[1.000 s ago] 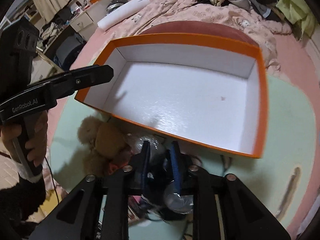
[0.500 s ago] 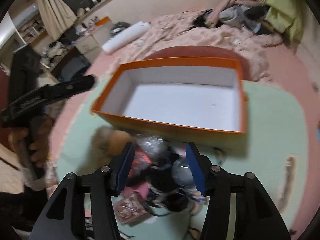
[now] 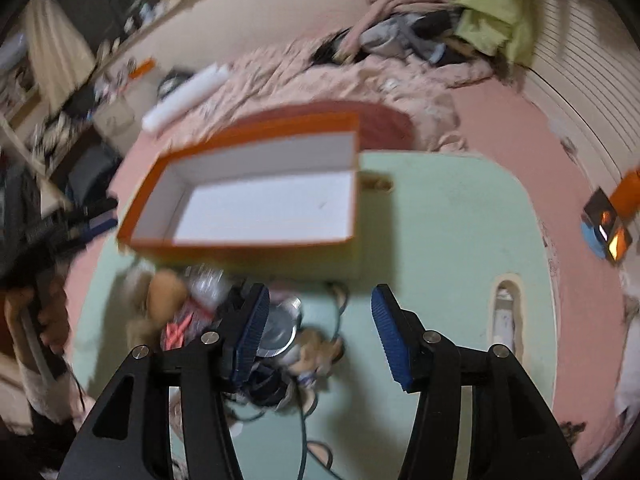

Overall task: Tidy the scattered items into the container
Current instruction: 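Carry the silver item out and set it on the table with the right tool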

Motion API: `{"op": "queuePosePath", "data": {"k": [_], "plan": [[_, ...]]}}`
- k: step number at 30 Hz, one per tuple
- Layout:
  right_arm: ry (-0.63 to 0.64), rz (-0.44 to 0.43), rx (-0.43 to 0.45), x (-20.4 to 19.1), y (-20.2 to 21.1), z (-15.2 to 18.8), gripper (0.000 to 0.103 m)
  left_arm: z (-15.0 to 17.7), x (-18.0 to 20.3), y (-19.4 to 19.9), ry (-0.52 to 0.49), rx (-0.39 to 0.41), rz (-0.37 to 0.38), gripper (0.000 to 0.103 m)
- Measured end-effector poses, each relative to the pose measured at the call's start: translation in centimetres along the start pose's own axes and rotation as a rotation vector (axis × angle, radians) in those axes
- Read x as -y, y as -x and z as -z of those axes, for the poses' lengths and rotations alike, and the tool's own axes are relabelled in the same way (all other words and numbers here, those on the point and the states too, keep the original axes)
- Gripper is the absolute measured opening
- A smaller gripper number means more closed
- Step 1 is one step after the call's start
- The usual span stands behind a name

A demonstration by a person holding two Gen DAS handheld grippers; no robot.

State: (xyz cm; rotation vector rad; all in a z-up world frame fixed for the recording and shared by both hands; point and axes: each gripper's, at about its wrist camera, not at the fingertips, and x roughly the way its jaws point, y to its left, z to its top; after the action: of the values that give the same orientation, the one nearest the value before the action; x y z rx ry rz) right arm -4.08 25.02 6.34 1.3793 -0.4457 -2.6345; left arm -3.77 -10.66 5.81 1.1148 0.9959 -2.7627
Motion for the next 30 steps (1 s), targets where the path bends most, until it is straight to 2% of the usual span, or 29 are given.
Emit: {"op": "queuePosePath", "data": {"k": [3,8,12,14,17,26,30], "plan": [[-0.095,-0.063,0.065,1.5,0.5,-0.7,0.054,-0.3,0.2,-0.5,0.037,-0.006,0.070,0.066],[-0.162,-0.084,0.127,2.4,-0.4,-2.2,0.054,-0.6,1.0,-1.9,0.027,-0.036,0.074,0.066],[-0.164,-0.120,0.075,2.2,-2.8,-3.2,0.054,-0.5,1.7,-3.3,0.012,-0.078,0.098,0.067],[-0.159,-0.157,0.048,1.7,-3.7,-3.3,0.058,-0.5,2.2,-3.7,-0.010,-0.064,0.070,0.070],[-0.144,-0.133,0.054,1.0,-4.3,-3.8,0.059,-0.9,2.5,-4.1,-0.016,-0.054,0.053,0.073],[-0.155,-0.133,0.047,1.2,-5.3,-5.2,0.059,-1.8,2.4,-4.7,-0.028,-0.053,0.046,0.073],[-0.151,-0.150,0.045,1.1,-5.1,-5.1,0.059,-2.3,1.3,-3.9,0.022,-0.033,0.080,0.073]]}}
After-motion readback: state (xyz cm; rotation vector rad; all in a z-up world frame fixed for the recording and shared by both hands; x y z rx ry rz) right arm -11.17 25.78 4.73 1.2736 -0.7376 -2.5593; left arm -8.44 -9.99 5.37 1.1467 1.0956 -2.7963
